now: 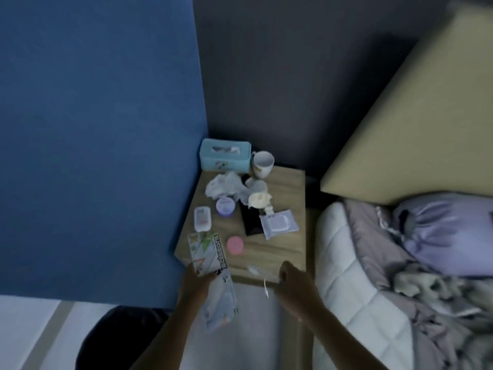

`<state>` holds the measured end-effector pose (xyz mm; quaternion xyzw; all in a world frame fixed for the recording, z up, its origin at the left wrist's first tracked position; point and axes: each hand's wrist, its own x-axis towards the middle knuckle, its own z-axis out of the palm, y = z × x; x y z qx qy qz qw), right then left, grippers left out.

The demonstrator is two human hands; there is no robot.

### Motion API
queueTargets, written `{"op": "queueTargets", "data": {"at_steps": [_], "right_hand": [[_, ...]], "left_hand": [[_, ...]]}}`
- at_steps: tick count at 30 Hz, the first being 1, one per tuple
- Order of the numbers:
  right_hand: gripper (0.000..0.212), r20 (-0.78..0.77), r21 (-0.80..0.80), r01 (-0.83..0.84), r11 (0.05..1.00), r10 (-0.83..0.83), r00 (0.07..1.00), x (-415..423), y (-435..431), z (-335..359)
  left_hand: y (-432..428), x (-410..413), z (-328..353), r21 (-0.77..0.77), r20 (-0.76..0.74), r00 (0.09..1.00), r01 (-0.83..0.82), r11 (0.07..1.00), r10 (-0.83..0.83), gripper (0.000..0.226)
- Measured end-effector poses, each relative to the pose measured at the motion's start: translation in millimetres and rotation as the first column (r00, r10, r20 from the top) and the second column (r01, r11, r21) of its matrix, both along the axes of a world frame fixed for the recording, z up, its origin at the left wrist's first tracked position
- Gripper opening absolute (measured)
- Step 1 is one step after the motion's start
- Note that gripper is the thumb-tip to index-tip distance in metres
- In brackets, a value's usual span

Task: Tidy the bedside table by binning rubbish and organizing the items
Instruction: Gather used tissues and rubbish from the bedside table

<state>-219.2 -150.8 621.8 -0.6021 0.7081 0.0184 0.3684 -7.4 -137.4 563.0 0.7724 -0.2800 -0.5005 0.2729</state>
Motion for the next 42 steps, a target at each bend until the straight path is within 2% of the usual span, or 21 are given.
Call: {"op": "queueTargets", "data": {"at_steps": [2, 6, 10, 14, 18, 22, 24, 26, 28, 33, 38, 42], "right_hand": [[0.012, 0.028, -0.07, 0.045, 0.997, -0.043, 0.999, 1, -30, 42], [0.01, 0.076, -0.212, 0.016, 0.977, 0.001, 0.997, 8, -102, 121], [0.001, 0.159, -0.277, 0.044, 0.96, 0.0, 0.987, 16, -171, 177], [0.021, 0.177, -0.299, 0.026, 0.954, 0.029, 0.984, 17, -237, 195], [0.005, 0.208, -0.207, 0.067, 0.976, -0.023, 0.978, 14, -286, 159], [0.031, 0.112, -0.107, 0.028, 0.994, -0.016, 0.994, 9, -300, 94], [0.036, 0.105, -0.046, 0.056, 0.997, -0.051, 0.993, 3, -305, 56], [0.037, 0.068, -0.006, 0.061, 0.998, -0.06, 0.996, -2, -308, 18], [0.038, 0.024, 0.014, 0.043, 0.999, -0.043, 0.999, -7, -310, -11], [0.036, -0.009, 0.057, 0.04, 0.998, -0.039, 0.999, -14, -305, -64], [0.033, 0.045, 0.1, -0.103, 0.99, 0.099, 0.994, -19, -286, -99], [0.032, 0.066, 0.114, -0.145, 0.983, 0.138, 0.988, -21, -276, -113]], "left_hand": [[-25, 3, 33, -0.037, 0.035, 0.999, 0.0, 0.999, 0.001, 0.059], [-81, 3, 84, -0.166, 0.098, 0.995, 0.029, 0.986, -0.013, 0.075], [-137, 0, 111, -0.181, 0.137, 0.99, 0.002, 0.983, 0.023, 0.063], [-188, -3, 117, -0.167, 0.155, 0.983, -0.068, 0.984, 0.095, 0.058], [-226, -6, 99, -0.116, 0.157, 0.981, -0.099, 0.988, 0.117, 0.059], [-238, -7, 56, -0.046, 0.12, 0.984, -0.13, 0.99, 0.134, 0.046], [-244, -5, 21, -0.025, 0.059, 0.991, -0.118, 0.993, 0.119, 0.058], [-247, 6, -52, 0.03, 0.015, 0.994, -0.111, 0.993, 0.111, 0.073], [-243, 10, -93, 0.084, 0.036, 0.994, -0.11, 0.99, 0.108, 0.07], [-235, 3, -115, 0.17, 0.013, 0.995, -0.102, 0.98, 0.102, 0.08], [-220, -6, -104, 0.177, 0.075, 0.997, -0.049, 0.983, 0.036, 0.055], [-215, -7, -109, 0.156, 0.058, 0.998, -0.009, 0.988, 0.0, 0.057]]}}
